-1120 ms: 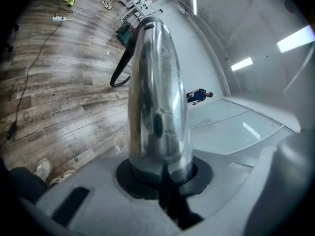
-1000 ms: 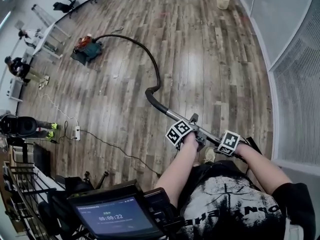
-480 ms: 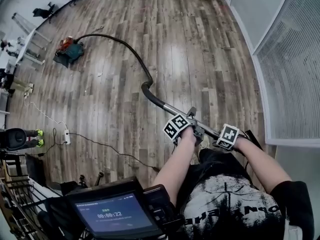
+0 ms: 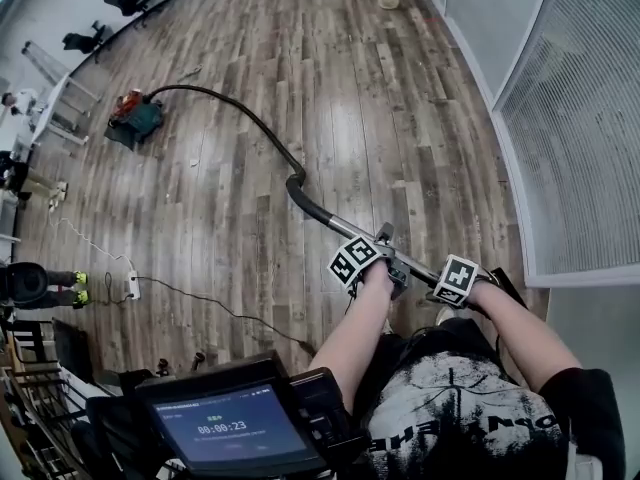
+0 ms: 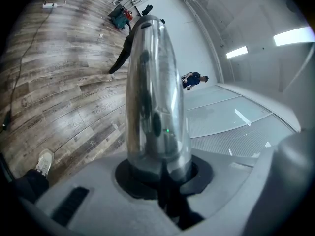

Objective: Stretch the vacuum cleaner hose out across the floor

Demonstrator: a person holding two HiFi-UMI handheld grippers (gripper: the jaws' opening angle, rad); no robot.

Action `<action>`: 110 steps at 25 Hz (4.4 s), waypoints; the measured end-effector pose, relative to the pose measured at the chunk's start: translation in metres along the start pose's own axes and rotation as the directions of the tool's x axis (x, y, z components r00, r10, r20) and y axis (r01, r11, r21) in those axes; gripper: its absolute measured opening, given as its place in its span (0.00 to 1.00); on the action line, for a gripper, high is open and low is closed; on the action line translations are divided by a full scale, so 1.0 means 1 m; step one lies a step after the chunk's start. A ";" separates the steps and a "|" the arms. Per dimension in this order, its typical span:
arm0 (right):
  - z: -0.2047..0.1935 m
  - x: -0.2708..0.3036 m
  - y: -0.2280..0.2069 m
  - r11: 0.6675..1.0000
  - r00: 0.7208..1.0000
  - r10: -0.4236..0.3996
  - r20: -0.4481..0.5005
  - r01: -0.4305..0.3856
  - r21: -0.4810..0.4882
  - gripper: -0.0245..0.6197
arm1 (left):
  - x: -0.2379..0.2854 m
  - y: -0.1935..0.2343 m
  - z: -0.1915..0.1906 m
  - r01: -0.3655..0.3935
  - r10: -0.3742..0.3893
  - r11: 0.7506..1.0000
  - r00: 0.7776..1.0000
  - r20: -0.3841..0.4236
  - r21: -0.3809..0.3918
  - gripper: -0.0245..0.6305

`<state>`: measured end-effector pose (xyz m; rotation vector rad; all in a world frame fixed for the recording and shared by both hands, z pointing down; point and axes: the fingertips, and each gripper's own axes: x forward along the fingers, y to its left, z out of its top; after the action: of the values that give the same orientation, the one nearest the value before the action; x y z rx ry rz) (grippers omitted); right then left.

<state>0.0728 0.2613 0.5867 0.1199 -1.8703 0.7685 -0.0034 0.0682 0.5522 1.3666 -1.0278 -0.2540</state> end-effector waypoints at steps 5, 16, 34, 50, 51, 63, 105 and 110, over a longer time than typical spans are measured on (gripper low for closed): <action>-0.054 -0.013 -0.012 1.000 1.000 0.013 -0.002 -0.013 -0.026 0.22 | 0.017 -0.010 -0.050 -0.011 0.011 1.000 1.000 0.028 -0.005 0.12; -0.165 -0.038 -0.045 0.998 0.999 0.038 -0.030 -0.039 -0.042 0.22 | 0.067 -0.020 -0.153 -0.047 0.049 0.998 0.998 0.035 -0.044 0.13; -0.187 -0.013 -0.108 0.969 0.969 -0.245 0.016 0.244 0.042 0.25 | 0.134 0.016 -0.182 -0.066 0.058 0.996 0.991 -0.124 -0.061 0.12; -0.212 -0.017 -0.144 0.886 0.889 -0.453 -0.067 0.457 0.078 0.20 | 0.165 0.018 -0.215 -0.024 0.010 0.998 0.966 -0.260 -0.054 0.15; -0.219 -0.018 -0.146 0.888 0.890 -0.450 -0.075 0.455 0.069 0.20 | 0.167 0.018 -0.225 -0.011 -0.004 0.999 0.955 -0.296 -0.050 0.17; -0.275 0.008 -0.174 0.894 0.892 -0.446 -0.069 0.448 0.005 0.20 | 0.154 0.049 -0.298 -0.012 0.026 0.999 0.917 -0.397 0.038 0.36; -0.548 0.426 -0.389 0.888 0.881 -0.458 0.115 0.449 0.098 0.21 | 0.322 0.277 -0.344 0.217 0.035 0.706 0.940 -0.339 0.674 0.04; -0.565 0.466 -0.391 0.907 0.900 -0.418 0.124 0.406 0.113 0.21 | 0.310 0.290 -0.342 0.177 0.045 0.716 0.953 -0.298 0.675 0.04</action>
<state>0.4849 0.3904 1.2959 0.6227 -1.8594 0.5522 0.3034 0.1603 0.9938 2.0597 -0.8416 0.3321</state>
